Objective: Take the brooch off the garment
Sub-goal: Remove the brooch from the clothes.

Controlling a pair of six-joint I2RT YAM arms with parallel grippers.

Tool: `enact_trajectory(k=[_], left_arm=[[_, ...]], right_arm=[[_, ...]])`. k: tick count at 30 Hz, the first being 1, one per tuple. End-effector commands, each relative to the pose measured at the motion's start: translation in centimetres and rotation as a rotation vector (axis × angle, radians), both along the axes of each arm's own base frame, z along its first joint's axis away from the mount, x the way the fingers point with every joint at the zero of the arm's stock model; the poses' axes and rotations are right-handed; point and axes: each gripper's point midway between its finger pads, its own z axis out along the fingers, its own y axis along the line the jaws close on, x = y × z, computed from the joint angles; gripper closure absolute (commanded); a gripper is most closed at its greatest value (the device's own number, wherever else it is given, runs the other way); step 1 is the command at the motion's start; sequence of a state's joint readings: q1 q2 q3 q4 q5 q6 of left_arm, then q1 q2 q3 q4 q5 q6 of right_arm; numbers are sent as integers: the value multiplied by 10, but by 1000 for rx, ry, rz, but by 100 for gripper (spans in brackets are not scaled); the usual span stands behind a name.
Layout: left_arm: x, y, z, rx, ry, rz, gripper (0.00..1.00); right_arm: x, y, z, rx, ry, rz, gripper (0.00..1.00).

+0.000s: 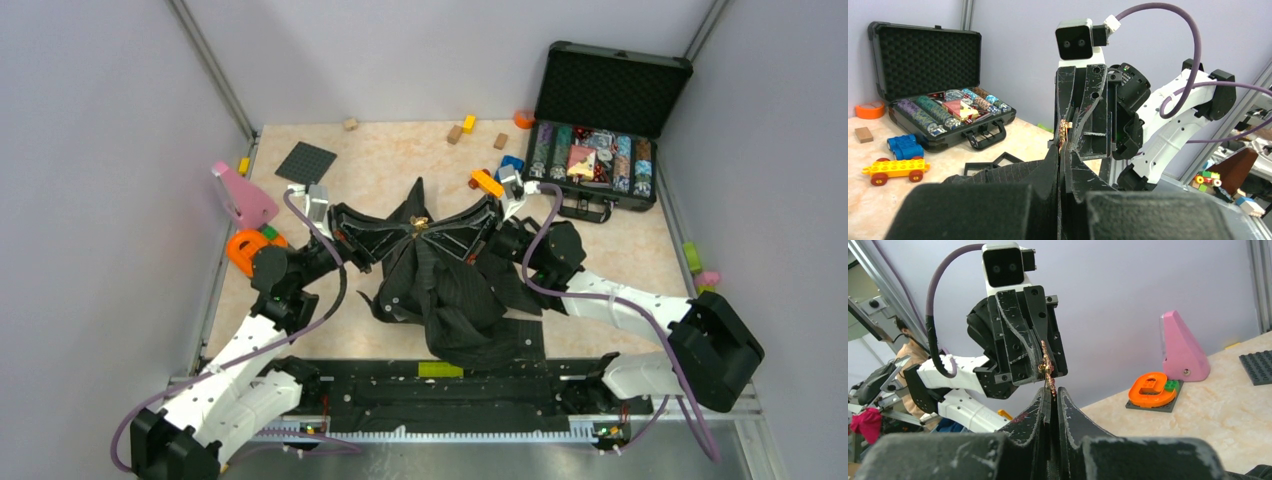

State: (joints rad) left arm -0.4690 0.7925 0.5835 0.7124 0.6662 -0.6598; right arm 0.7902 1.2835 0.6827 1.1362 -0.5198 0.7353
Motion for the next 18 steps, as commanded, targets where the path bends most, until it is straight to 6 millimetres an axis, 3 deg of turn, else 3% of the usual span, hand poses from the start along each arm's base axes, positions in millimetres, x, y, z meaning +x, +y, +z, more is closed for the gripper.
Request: enact_trajectory(k=[1, 18], left_arm=[[-17, -6, 15, 20, -127, -64, 100], [-6, -10, -2, 176, -162, 0, 100]], right_arm=[[-6, -3, 34, 85, -21, -1, 95], [-6, 6, 31, -7, 41, 36, 95]])
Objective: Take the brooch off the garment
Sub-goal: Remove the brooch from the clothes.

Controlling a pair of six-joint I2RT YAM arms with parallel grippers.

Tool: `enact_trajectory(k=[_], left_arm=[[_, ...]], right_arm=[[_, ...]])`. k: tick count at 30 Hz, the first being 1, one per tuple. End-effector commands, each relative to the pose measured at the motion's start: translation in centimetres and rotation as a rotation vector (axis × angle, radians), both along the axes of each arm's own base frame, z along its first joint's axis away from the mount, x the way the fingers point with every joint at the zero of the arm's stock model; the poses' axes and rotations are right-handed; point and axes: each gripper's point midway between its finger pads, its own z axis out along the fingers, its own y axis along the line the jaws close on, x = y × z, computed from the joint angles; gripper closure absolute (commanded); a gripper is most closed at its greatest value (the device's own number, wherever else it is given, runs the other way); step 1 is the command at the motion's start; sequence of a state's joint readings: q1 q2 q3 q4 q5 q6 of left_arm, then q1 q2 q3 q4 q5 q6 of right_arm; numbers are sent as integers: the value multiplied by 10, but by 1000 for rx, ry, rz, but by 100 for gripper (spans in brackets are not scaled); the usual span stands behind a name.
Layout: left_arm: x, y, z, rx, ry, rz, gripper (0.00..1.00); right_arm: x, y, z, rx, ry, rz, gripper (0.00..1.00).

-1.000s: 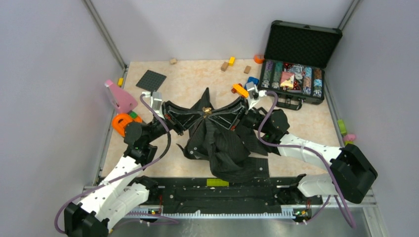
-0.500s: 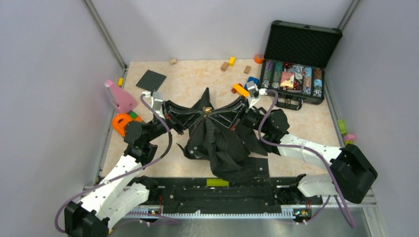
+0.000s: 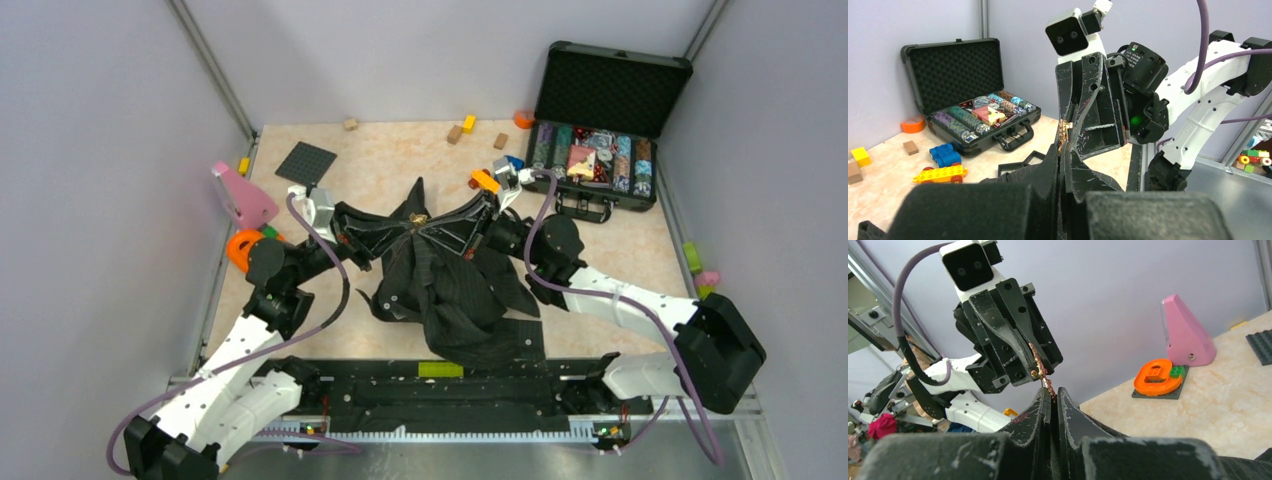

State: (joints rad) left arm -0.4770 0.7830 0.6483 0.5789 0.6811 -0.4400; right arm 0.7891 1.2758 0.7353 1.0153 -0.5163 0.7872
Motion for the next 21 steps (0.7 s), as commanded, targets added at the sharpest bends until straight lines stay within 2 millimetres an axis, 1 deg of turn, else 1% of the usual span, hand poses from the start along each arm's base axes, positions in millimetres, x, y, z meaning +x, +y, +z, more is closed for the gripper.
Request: enact_trajectory(k=[1, 5, 6, 7, 9, 11, 15, 17, 18, 21], left_arm=[[-10, -10, -6, 81, -18, -50, 100], [-8, -10, -9, 92, -21, -35, 100], [-8, -10, -8, 84, -9, -30, 100], [-6, -9, -7, 65, 11, -18, 100], [-4, -8, -2, 20, 31, -10, 100], [-1, -6, 4, -36, 72, 0, 100], [-2, -6, 12, -66, 88, -11, 100], [-4, -7, 14, -64, 93, -27, 100], [-6, -8, 15, -64, 94, -40, 100], [-7, -9, 15, -67, 99, -55, 100]], right_arm=[[-11, 1, 27, 24, -47, 20, 95], [-8, 0, 25, 15, -26, 1, 96], [-9, -2, 27, 27, -37, 1, 96], [-12, -4, 28, 43, -52, 6, 94], [-17, -7, 29, 67, -95, 9, 84], [-21, -11, 28, 78, -131, 7, 78], [-36, -17, 26, 100, -235, 38, 77], [-41, -18, 26, 113, -261, 54, 70], [-43, -18, 27, 115, -272, 65, 68], [-44, -17, 30, 124, -277, 74, 67]])
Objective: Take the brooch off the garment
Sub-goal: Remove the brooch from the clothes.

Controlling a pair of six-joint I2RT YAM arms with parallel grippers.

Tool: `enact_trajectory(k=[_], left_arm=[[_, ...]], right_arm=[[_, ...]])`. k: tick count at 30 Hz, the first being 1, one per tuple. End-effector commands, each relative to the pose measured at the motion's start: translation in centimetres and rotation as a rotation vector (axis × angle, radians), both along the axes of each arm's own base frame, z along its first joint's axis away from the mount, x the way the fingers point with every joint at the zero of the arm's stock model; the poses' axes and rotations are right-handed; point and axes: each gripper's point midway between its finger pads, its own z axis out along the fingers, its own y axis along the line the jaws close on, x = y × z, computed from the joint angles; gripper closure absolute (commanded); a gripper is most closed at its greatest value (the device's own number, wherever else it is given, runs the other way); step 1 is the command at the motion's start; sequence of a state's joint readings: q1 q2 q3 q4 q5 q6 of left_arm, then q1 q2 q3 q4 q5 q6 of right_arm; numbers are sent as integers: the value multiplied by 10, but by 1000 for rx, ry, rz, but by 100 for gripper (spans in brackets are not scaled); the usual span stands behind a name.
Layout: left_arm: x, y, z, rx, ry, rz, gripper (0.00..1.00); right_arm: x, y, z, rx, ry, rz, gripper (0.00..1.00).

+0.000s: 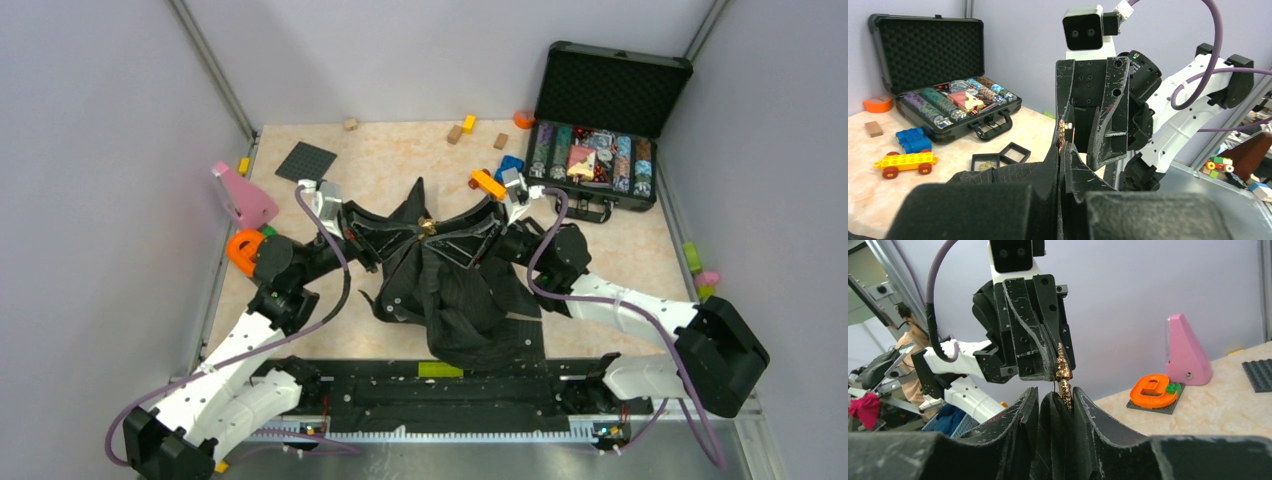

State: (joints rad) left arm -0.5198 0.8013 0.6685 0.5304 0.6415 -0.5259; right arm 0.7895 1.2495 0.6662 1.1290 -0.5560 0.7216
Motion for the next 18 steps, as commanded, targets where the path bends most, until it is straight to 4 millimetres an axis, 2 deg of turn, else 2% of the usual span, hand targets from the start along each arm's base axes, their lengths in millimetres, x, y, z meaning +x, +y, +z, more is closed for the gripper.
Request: enact_trajectory(k=[1, 6, 9, 13, 15, 18], left_arm=[[-5, 1, 18, -49, -26, -17, 100], [-5, 3, 20, -59, -33, -4, 100], [0, 8, 22, -76, -43, 46, 100], [7, 16, 23, -80, -62, 123, 100], [9, 19, 24, -77, -68, 144, 100], [10, 21, 22, -74, -75, 161, 100]], right_arm=[[-28, -7, 33, 98, -156, 69, 68], [-30, -7, 34, 96, -159, 77, 67], [-28, -6, 27, 68, -153, 72, 53], [-23, 4, 8, -11, -98, 86, 43], [-21, 6, -5, -37, -72, 83, 43], [-18, 8, -19, -65, -47, 62, 50]])
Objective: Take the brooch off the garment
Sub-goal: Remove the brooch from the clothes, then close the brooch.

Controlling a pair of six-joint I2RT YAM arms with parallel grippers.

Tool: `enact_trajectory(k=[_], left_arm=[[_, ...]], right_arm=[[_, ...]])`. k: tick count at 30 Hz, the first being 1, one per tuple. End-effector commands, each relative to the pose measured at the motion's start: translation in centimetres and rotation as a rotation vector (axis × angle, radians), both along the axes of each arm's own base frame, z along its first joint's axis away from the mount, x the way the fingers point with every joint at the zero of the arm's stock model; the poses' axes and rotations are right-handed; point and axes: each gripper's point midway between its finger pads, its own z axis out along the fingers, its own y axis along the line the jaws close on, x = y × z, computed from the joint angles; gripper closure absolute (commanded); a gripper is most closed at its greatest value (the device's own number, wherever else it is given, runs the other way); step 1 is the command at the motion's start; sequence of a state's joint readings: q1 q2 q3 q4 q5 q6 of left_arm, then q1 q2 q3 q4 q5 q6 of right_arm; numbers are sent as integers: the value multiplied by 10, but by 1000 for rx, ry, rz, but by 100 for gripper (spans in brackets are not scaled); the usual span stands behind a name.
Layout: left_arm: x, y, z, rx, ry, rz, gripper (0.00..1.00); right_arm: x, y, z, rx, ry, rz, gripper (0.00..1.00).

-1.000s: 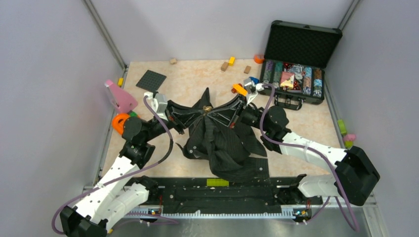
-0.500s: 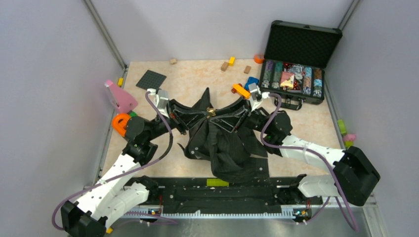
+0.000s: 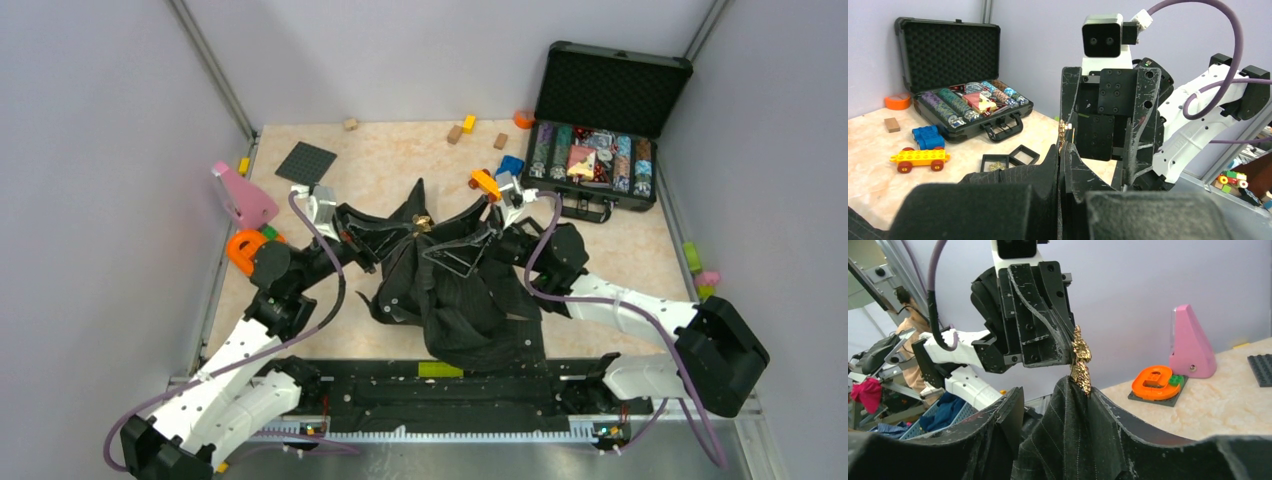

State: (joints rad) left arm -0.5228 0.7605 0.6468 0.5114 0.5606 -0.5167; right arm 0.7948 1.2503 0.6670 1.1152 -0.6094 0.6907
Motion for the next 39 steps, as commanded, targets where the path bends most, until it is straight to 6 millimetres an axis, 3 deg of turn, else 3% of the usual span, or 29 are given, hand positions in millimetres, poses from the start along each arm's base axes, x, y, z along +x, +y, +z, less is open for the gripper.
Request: enact_trajectory(k=[1, 3, 4, 5, 6, 14, 22, 29, 33, 39], left_arm=[[5, 12, 21, -46, -84, 89, 100], [4, 12, 22, -43, -90, 88, 100], [5, 12, 21, -41, -89, 91, 100], [5, 12, 20, -36, -91, 94, 100], [6, 13, 20, -29, -97, 99, 100], [22, 20, -2, 141, -125, 205, 100], [39, 36, -16, 293, -193, 351, 100], [48, 35, -24, 329, -161, 372, 100], [55, 43, -23, 310, -122, 435, 100], [73, 81, -11, 279, -61, 668, 100]], right_arm=[[-7, 7, -16, -47, 3, 18, 58], [-6, 9, -18, -57, 10, 19, 76], [-6, 9, -17, -58, 14, 21, 91], [-5, 10, -15, -58, 16, 20, 99], [-6, 10, -13, -59, 14, 21, 100], [1, 0, 1, -78, 24, -56, 100], [25, -30, 9, -44, 85, -185, 100], [30, -17, -1, -95, 122, -121, 100], [41, -22, -8, -108, 142, -182, 100], [65, -19, -42, -233, 175, -275, 100]])
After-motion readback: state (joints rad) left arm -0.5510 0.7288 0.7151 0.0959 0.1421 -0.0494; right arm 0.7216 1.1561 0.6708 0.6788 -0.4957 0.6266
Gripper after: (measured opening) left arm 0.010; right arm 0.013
